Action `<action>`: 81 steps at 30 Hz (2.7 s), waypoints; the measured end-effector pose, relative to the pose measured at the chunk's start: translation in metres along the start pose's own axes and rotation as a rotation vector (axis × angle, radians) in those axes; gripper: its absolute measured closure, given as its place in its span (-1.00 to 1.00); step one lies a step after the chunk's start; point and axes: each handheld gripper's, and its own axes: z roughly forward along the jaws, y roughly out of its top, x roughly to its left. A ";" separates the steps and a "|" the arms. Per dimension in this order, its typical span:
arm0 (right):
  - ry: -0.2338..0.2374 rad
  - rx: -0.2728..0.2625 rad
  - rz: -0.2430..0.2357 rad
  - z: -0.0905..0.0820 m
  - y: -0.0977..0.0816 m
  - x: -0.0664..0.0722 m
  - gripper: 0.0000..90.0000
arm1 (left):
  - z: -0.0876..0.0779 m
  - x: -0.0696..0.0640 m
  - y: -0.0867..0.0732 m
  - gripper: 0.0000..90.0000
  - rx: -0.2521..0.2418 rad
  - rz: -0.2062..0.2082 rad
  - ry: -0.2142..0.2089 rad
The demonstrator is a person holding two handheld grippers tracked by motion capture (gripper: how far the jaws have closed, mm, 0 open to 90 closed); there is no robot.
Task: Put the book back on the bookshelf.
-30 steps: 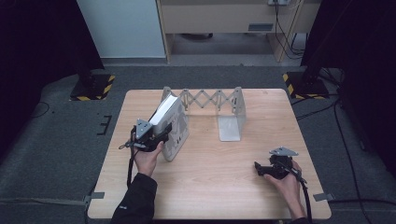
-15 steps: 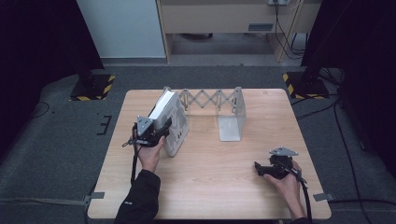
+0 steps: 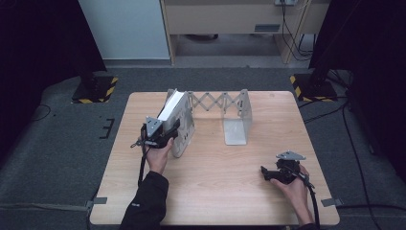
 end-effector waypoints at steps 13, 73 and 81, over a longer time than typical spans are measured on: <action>-0.002 -0.001 0.000 0.000 0.000 0.000 -0.83 | -0.012 -0.007 -0.021 0.03 0.062 -0.030 -0.028; -0.003 0.001 0.002 0.000 0.000 0.000 -0.84 | -0.008 -0.014 -0.021 0.03 0.103 -0.001 -0.083; -0.003 0.002 0.004 0.000 0.000 0.000 -0.84 | 0.004 -0.018 -0.024 -0.02 0.078 -0.013 -0.094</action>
